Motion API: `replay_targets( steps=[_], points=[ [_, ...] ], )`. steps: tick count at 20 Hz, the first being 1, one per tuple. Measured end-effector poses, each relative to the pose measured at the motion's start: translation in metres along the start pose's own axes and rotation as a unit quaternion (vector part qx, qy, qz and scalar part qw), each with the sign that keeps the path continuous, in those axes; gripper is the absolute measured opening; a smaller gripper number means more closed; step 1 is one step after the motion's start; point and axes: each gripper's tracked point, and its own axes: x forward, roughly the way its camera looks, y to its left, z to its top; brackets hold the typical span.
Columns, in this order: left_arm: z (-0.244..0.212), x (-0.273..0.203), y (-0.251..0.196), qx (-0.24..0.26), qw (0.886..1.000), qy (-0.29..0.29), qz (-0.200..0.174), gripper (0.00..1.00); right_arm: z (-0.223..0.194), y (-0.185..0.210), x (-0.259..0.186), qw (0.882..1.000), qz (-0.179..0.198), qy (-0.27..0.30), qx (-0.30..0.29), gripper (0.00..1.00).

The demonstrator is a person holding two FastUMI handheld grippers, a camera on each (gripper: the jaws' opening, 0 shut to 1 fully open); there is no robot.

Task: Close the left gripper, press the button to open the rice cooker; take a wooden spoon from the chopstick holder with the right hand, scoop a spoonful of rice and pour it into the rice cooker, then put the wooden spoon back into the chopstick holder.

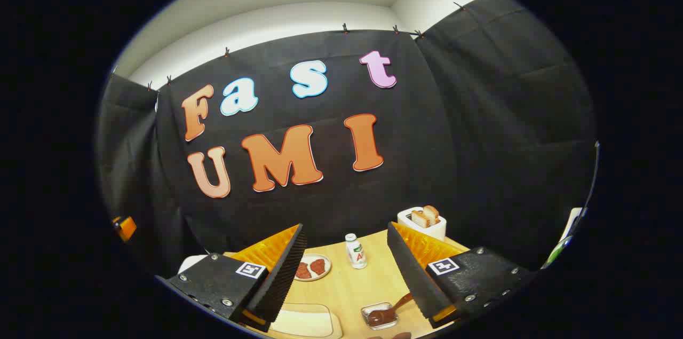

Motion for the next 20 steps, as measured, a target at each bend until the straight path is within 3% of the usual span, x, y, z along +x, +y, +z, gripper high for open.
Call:
replay_targets(
  steps=[1,12,20],
  points=[
    [0.006,0.0,-0.006,0.005,1.0,-0.009,-0.004,1.0,0.002,0.001,-0.002,1.0,0.0,0.001,-0.003,0.95],
    [-0.006,0.001,-0.014,-0.065,0.997,0.03,-0.017,1.0,0.005,-0.014,-0.003,1.0,-0.005,-0.001,-0.029,0.95],
    [-0.009,0.009,-0.001,-0.07,0.997,0.041,0.01,0.99,0.006,-0.012,0.008,0.998,-0.002,-0.005,-0.056,0.95]
  ],
)
